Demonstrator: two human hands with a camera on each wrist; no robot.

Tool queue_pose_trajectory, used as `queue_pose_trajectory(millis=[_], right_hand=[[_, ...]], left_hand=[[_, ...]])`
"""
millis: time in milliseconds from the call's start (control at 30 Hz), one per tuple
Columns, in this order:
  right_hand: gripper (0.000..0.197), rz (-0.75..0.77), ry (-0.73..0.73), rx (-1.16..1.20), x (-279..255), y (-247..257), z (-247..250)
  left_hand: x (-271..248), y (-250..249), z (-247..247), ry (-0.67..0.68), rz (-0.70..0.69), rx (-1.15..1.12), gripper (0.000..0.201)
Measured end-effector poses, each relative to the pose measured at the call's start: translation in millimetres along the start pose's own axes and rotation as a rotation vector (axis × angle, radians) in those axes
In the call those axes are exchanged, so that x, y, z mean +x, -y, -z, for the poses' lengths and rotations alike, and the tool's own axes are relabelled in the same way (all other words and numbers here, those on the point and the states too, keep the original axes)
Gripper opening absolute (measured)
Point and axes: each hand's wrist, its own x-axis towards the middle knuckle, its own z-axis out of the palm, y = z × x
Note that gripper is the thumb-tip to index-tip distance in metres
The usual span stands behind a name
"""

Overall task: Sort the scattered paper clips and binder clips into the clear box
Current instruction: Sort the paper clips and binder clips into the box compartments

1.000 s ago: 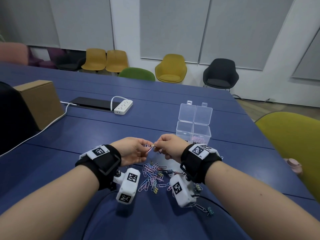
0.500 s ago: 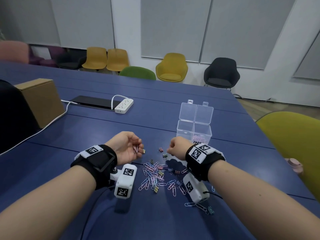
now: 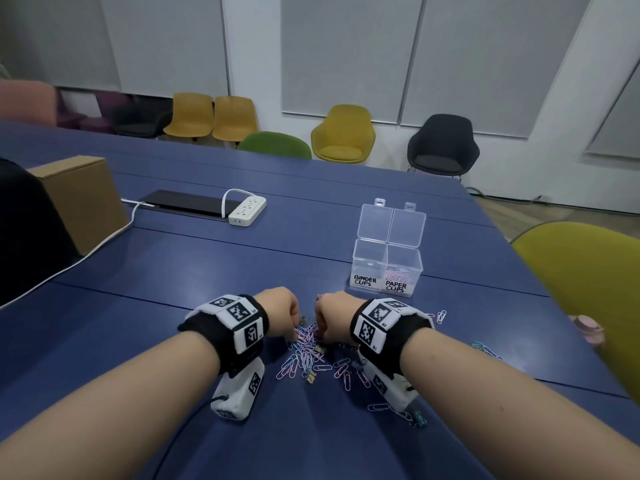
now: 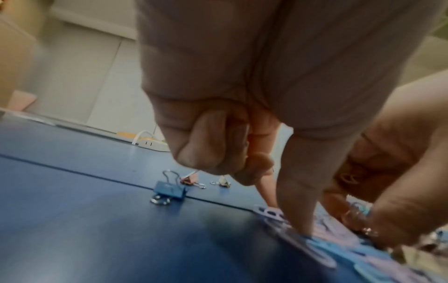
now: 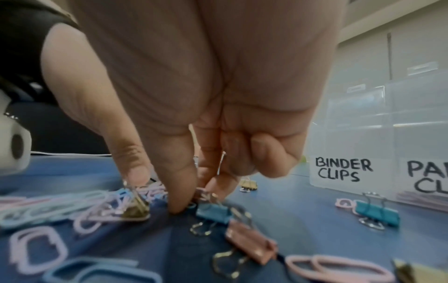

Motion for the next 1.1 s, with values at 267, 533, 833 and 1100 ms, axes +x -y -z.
queue_pose_trajectory(millis=[267, 533, 833, 1100], right_hand=[[0.023, -0.040, 0.020, 0.032, 0.0, -6.0, -2.7], [0.022, -0.075, -0.058, 0.153, -6.4, -16.7, 8.9], [0.033, -0.149, -0.067, 0.644, -2.4, -21.2, 12.0], [0.024, 0.022, -0.034, 0.104, -0.1, -3.9, 7.3]], left_hand=[[4.3, -3.3, -3.6, 0.000, 0.002, 0.138, 0.013], [2.5, 8.2, -1.9, -0.054, 0.017, 0.079, 0.021], [-3.1, 23.9, 15.0, 0.004, 0.239, -1.149, 0.025], [0.8, 12.4, 7.3, 0.002, 0.065, -0.287, 0.006]])
